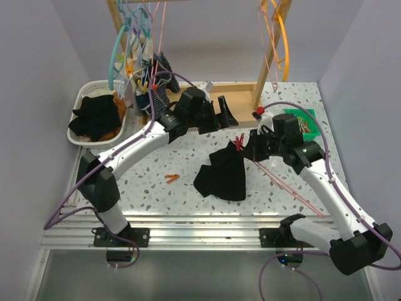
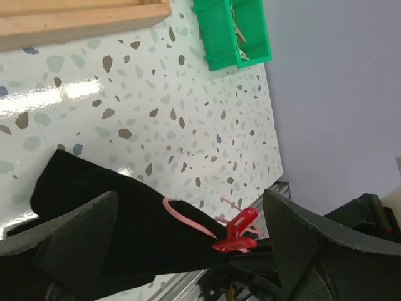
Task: Remove the underwear clipped to the hanger
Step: Remove the underwear from the hanger.
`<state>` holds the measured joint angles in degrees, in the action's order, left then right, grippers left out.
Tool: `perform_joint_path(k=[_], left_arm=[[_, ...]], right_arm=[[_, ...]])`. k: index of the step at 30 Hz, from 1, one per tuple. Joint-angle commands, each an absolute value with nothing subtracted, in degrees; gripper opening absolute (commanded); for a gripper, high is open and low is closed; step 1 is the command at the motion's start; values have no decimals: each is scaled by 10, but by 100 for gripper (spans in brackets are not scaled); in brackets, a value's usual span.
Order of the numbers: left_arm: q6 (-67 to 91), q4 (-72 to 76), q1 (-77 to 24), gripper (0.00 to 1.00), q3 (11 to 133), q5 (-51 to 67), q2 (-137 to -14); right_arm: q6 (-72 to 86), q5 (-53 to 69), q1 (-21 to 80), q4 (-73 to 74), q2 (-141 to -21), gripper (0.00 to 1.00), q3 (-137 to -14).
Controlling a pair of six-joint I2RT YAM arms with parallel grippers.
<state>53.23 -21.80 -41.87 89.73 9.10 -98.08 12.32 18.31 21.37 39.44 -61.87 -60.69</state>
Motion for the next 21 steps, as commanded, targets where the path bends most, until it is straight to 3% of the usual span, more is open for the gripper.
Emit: perform_joint_path(k=[1,7,14,18,21], left_arm=[[417,-165,-390,100,867,166,-939],[324,-11,-288,95,661,349,-815],[376,230,-223,90,497,640,-728],[616,550,-225,96,429,754,-724],[720,668,-229,99,432,786,-744]], right_arm=[[113,282,214,392,-624,0,-622],[121,395,214,480,-663,0,-676],[152,558,216,465,-669,0,-665],[158,653,239,444,-671,0,-660],[161,669,259,441,-677,0,-658]])
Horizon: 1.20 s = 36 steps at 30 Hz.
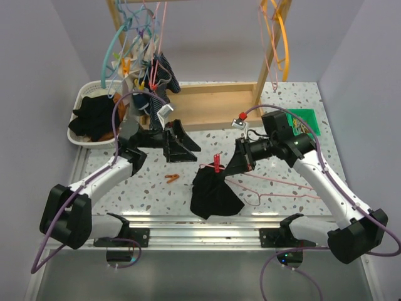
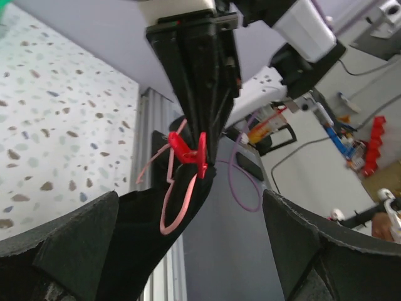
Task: Remove the underwear clipped to the hanger
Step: Remove the underwear from the hanger.
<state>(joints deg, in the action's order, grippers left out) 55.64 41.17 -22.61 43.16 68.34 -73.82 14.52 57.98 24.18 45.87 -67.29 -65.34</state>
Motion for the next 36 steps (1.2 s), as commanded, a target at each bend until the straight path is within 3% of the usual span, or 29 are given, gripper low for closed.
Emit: perform_joint_path(k=[1,13,21,26,32,36], left_arm=[[734,678,-233,100,438,793,-748],[674,569,-279,98,497,811,-790],[484,315,-280,96,562,752,-819],[561,416,-314,94,569,794,-839],[559,417,-334,89,564,835,-836],[564,417,-334,78,564,845,-833]], right_arm=[[161,671,261,442,-679,0,-658],[126,684,300,484,-715,0,-702],[109,657,314,519,-714,0,-717],[109,650,314,512,-721,0,-716],[106,649,314,512,-744,0,-745],[99,651,314,517,-753,0,-756]])
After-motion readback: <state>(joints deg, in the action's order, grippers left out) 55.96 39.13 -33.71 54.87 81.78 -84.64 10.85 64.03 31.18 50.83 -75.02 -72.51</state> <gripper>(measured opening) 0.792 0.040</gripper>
